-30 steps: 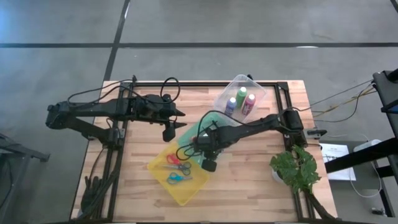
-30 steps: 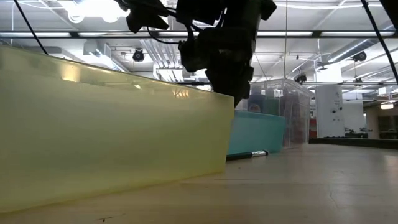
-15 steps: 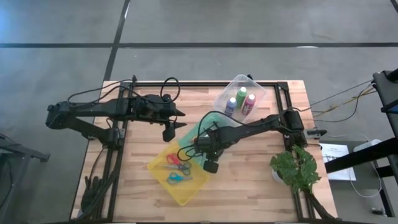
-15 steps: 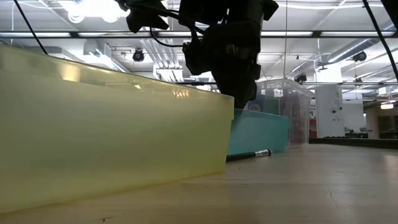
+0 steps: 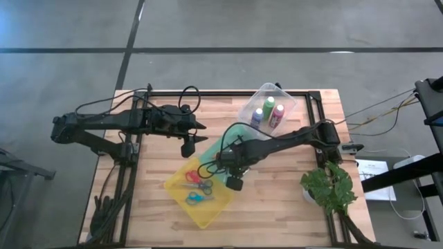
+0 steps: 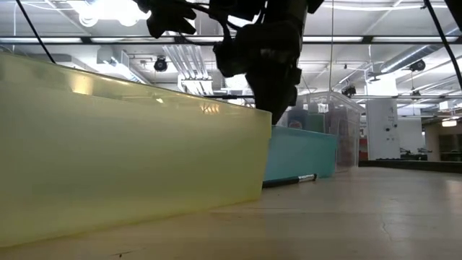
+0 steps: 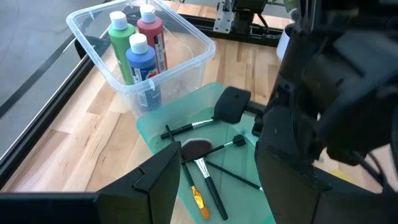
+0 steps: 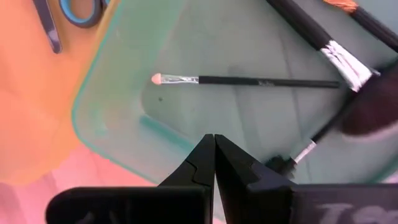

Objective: Pick & Place Paint Supplies
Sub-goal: Adjust the green bin

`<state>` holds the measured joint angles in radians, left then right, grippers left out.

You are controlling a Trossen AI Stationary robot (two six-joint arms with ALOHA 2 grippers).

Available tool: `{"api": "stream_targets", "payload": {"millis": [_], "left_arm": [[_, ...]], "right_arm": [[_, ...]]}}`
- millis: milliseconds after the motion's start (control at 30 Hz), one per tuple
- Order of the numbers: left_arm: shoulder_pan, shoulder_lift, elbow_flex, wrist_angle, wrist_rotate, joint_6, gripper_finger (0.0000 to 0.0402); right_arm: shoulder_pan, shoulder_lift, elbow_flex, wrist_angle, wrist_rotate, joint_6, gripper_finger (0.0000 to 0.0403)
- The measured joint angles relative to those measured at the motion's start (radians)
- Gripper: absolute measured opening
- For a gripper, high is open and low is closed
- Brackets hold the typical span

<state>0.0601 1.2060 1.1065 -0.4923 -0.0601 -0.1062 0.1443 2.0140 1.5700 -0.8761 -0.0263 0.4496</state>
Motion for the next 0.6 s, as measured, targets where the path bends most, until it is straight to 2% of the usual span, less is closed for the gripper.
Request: {"api": "stream_targets", "payload": {"millis": [400,600], "left_arm": [[0.000,0.000,0.000,0.000,0.000,0.000,0.0213],[0.000,0.000,0.000,0.000,0.000,0.001,0.0213]], "right_arm": [[0.035,-0.110,-0.033,-0.082,0.053,0.194,0.0008],[0.037,-0.086,-0.048,-0.090,-0.004,0.226,0.0008]]}}
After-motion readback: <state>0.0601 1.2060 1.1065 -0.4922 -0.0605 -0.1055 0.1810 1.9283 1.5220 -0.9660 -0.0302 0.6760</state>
